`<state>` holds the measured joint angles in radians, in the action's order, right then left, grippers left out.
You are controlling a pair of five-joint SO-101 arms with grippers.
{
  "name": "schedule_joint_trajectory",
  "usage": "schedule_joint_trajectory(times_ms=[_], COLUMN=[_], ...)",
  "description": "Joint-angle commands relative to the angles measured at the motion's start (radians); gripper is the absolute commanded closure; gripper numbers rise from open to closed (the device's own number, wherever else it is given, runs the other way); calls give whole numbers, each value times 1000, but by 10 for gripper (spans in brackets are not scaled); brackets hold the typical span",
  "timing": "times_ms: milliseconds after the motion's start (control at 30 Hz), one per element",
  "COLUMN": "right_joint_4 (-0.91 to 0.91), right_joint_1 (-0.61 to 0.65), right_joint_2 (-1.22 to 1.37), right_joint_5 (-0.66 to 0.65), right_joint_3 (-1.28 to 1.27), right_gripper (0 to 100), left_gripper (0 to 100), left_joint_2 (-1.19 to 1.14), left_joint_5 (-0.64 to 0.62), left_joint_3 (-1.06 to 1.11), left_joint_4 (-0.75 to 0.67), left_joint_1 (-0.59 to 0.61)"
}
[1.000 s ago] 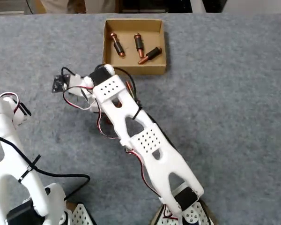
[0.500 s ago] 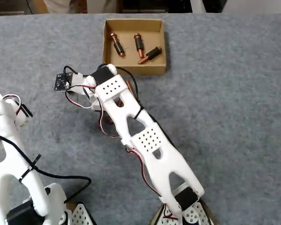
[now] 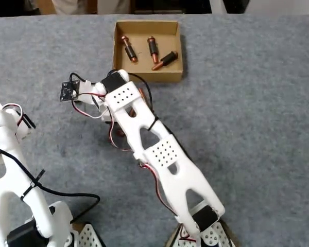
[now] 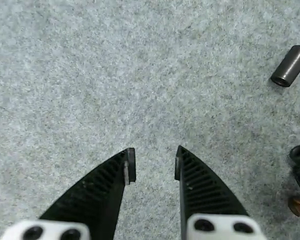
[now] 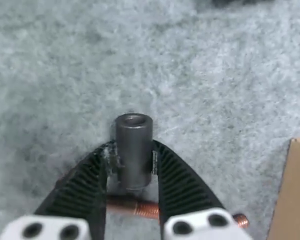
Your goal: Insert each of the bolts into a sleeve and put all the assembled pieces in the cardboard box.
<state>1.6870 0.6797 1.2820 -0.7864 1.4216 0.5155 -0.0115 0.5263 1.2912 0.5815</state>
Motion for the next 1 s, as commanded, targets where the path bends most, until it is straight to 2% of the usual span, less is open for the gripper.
schedule_joint_trajectory(times_ms=[0,133,267,633,800,967], right_joint_4=[72,101,101,101,101,101], right_joint_1=[-33,-64,-91,-232,-372,-526], right_joint_2=[-73,-131,-234,-707,-949,-1168], right_joint_5=[-9,-11,-5,15,17,15], right_joint_3=[131,200,165,-10,-142,-384], right_gripper=[998,998,998,998,998,998], left_gripper=[860,861,861,861,860,857], left_joint_2=[10,10,10,10,7,-1], left_joint_5=[5,5,5,5,5,5], left_joint_3=[-8,-8,-8,-72,-117,-127], left_joint_4=[-12,-9,-9,-8,-8,-11], left_joint_1=[12,11,8,-14,-107,-310])
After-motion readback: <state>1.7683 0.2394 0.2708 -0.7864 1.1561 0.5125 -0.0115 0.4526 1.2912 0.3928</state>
